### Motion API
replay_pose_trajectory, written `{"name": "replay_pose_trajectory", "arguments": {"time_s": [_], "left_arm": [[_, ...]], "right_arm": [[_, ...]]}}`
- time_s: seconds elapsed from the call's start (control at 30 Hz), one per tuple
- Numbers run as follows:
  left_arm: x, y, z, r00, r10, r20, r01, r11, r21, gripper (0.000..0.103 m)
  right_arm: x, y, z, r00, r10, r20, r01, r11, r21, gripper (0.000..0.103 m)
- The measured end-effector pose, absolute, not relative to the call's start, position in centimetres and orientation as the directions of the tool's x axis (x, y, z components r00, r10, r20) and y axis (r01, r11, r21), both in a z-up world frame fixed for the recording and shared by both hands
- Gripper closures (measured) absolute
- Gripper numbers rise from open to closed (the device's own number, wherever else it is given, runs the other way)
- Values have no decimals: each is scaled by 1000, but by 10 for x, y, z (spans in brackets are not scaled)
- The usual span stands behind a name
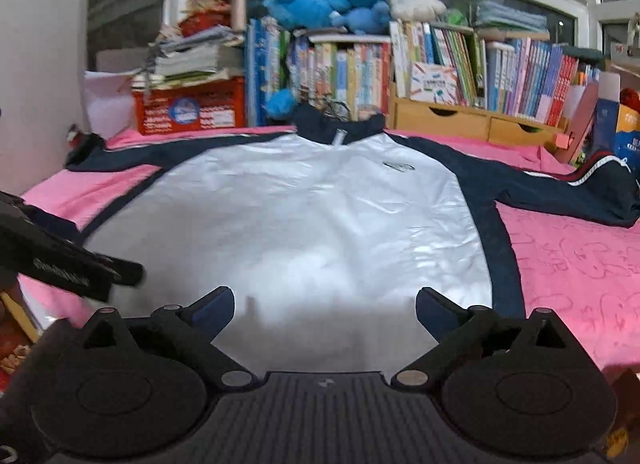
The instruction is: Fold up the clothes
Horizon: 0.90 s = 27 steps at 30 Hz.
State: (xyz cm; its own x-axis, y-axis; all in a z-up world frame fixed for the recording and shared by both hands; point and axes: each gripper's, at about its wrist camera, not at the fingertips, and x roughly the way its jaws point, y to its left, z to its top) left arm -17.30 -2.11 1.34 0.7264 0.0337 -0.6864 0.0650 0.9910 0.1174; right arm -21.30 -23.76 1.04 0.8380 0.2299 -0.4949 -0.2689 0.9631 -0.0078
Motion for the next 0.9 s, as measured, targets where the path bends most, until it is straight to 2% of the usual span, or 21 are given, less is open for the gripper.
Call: {"name": "replay_pose_trajectory", "arguments": {"time_s": [0.23, 0.47, 0.9], "left_arm": [[-189, -19, 26, 761, 15, -648, 61, 994, 95, 0], [-187, -12, 13, 731, 23, -682, 41, 996, 77, 0], [-175, -21, -8, 694, 28, -719, 62, 993, 99, 0]], "right_arm": [[-248, -230, 23, 859, 250, -447, -292, 956, -26, 0], [-239, -232, 4, 830, 224, -511, -250, 968, 18, 0], [-235, -241, -14, 802, 227, -553, -248, 968, 38, 0]]}}
